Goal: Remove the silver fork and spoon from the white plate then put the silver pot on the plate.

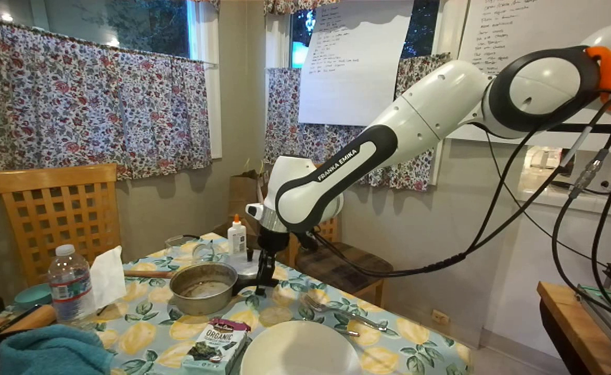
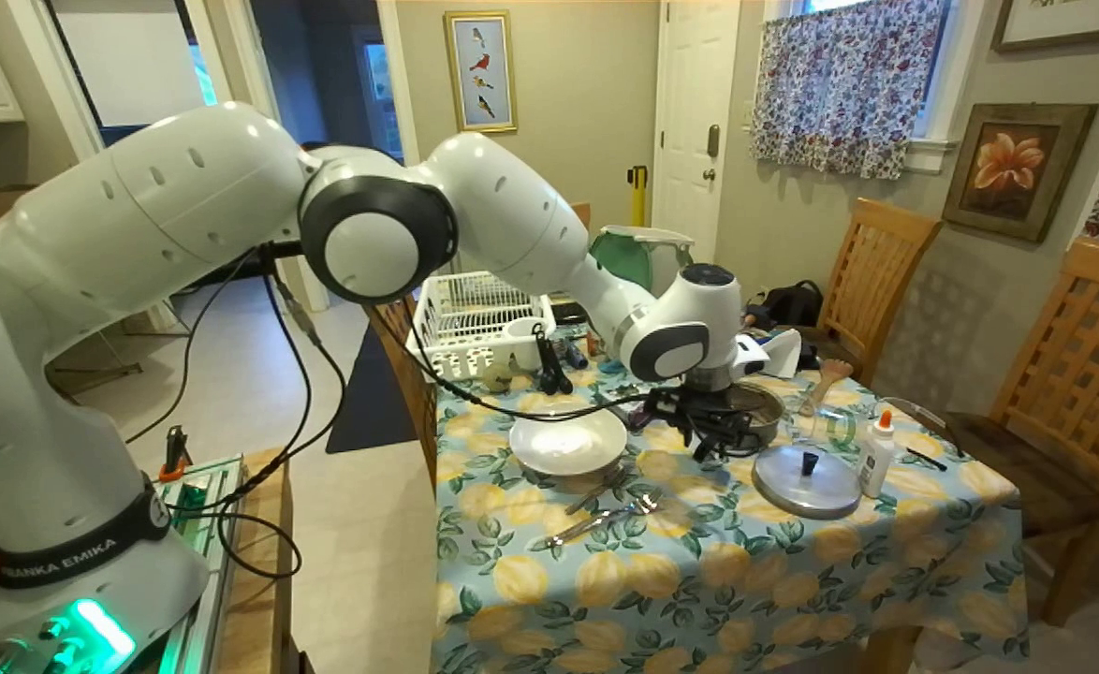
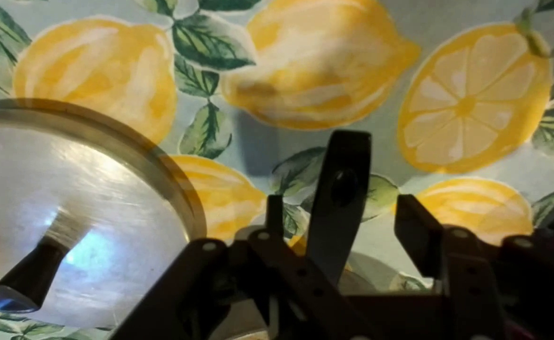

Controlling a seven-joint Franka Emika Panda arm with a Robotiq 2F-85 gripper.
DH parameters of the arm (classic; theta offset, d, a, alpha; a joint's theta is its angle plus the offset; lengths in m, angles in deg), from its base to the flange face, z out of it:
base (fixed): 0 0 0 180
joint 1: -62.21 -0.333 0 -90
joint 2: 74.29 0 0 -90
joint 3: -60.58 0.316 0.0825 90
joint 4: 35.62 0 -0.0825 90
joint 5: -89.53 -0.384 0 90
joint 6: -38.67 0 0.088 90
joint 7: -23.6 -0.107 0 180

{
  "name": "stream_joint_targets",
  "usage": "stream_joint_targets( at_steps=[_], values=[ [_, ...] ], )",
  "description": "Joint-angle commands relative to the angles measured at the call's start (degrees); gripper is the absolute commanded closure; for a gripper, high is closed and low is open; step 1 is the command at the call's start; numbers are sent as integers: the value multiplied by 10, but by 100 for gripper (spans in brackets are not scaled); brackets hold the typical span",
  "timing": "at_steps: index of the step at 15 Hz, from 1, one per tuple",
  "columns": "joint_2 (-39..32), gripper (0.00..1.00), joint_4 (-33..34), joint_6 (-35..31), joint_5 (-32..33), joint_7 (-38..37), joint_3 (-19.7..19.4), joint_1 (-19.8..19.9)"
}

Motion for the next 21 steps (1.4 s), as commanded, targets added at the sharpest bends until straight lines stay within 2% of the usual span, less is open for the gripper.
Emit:
stream_joint_targets(
  at_steps=[1, 3, 12, 17, 19, 21],
  values=[
    [-3, 5, 9, -4, 8, -22, 2, -5],
    [-11, 0, 18, -6, 4, -25, 6, -4],
    [-31, 0, 24, -40, -7, -18, 39, 15],
    [-45, 0, 26, -86, -7, -13, 58, 26],
    [-49, 26, 26, -98, -5, -13, 63, 29],
    [-52, 41, 25, -113, -4, -8, 72, 33]
  ],
)
